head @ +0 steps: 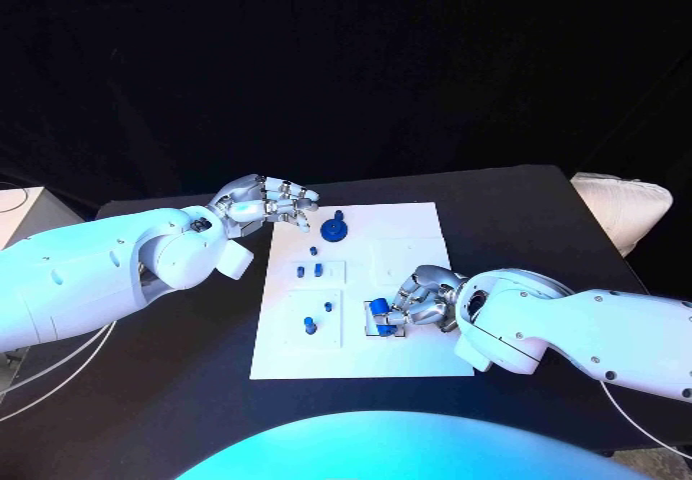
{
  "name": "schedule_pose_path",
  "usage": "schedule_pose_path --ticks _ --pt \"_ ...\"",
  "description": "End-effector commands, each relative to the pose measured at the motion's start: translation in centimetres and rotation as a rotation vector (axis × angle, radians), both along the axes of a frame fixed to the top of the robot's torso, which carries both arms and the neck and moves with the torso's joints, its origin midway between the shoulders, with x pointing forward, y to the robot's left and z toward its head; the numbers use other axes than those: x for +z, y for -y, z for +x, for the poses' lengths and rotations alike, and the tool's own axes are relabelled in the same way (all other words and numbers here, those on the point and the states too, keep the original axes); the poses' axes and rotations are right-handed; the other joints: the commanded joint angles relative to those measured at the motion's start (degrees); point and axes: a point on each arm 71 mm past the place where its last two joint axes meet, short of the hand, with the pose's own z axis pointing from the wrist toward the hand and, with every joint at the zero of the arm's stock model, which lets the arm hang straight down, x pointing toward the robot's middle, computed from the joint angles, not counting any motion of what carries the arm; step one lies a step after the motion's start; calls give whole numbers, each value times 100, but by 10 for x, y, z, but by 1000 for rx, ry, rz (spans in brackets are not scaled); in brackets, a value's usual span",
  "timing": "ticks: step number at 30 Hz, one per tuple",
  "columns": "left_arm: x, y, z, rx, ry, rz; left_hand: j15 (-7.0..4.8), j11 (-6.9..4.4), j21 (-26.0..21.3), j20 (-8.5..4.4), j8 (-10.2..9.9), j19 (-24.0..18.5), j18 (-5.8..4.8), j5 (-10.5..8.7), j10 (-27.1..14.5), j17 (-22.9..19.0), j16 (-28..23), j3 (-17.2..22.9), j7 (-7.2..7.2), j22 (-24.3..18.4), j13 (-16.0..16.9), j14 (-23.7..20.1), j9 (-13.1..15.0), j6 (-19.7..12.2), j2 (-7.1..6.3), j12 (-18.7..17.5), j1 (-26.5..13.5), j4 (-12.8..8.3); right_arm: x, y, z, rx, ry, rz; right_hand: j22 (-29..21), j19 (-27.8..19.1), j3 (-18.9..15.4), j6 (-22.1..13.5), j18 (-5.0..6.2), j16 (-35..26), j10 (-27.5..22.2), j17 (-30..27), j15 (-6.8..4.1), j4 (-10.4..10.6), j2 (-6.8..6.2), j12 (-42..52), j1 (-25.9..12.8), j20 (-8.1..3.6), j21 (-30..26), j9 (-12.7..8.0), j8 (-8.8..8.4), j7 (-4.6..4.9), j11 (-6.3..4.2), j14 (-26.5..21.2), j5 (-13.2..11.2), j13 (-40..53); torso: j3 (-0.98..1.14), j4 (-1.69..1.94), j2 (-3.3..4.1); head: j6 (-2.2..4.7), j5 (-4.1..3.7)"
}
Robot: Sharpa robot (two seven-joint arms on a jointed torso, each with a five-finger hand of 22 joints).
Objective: Assemble the parts on the task board
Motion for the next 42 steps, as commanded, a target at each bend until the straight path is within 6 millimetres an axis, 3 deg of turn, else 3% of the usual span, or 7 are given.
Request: schedule_pose_path --ticks 1,20,42 --pt "1 2 -1 -14 -3 -15 30 -11 -32 11 -21 44 68 10 -42 5 -1 -5 18 -5 9 -10 -9 -25 -2 27 -27 28 -4 -2 -3 29 -50 -25 1250 272 -22 121 -63 37 44 881 -59 4 10 38 -72 -61 49 -2 45 -85 -5 457 -33 176 3 -7 -2 0 13" --pt "1 0 -1 -12 -5 -13 30 -11 -32 11 -21 44 68 10 -42 5 -1 -5 18 -5 9 -10 -9 -25 -2 27 -27 28 -1 -1 5 -38 39 -32 1305 342 -17 196 -105 99 151 1001 -94 -6 104 133 -201 -93 284 -7 94 -134 -48 485 -41 311 7 -4 4 0 52" --pt "1 0 -1 -13 -8 -11 30 -11 -32 11 -21 44 68 10 -42 5 -1 -5 18 -5 9 -10 -9 -25 -2 27 -27 28 -4 -9 7 -42 49 -14 1314 352 1 201 -111 112 160 1026 -101 -8 121 136 -188 -99 319 -10 98 -140 -55 491 -27 322 5 -4 2 0 79"
